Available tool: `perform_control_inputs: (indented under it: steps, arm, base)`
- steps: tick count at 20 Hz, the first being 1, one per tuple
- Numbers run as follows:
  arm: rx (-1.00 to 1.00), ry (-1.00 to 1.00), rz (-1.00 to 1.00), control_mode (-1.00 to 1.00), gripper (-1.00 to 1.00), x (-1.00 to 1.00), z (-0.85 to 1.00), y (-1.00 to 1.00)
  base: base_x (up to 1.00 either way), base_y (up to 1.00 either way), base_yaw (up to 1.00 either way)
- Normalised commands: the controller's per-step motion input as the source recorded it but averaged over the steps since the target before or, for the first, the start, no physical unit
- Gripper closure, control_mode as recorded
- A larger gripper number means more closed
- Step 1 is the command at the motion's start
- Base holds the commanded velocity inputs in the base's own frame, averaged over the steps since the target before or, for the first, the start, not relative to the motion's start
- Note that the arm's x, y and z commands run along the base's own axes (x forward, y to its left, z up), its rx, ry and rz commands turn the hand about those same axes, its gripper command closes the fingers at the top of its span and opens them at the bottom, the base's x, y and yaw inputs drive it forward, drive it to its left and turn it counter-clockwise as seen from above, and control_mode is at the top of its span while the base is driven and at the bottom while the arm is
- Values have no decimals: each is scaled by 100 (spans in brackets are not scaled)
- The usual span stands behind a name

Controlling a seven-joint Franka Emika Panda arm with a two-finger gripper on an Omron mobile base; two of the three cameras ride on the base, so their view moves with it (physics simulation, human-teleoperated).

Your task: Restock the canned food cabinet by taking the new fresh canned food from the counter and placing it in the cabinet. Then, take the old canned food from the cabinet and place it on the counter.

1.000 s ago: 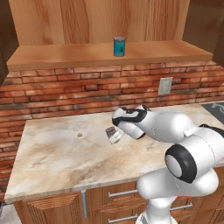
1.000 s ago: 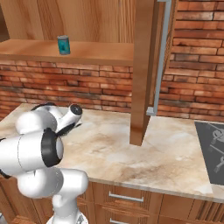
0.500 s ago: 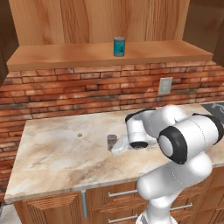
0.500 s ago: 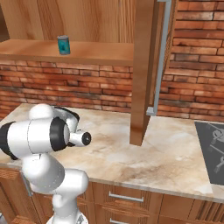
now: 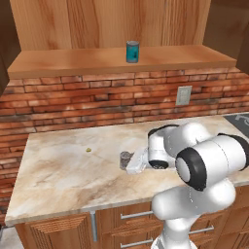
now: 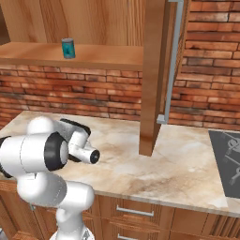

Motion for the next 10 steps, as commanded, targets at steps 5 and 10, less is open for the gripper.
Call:
perform_control_inputs:
  steps: [5,10]
  arm:
    - [0,0,0,-100,-100,0,100,16]
    - [0,-2,0,-100,-100,-18,100,20]
  base:
    - [0,0,0]
    - [0,0,0]
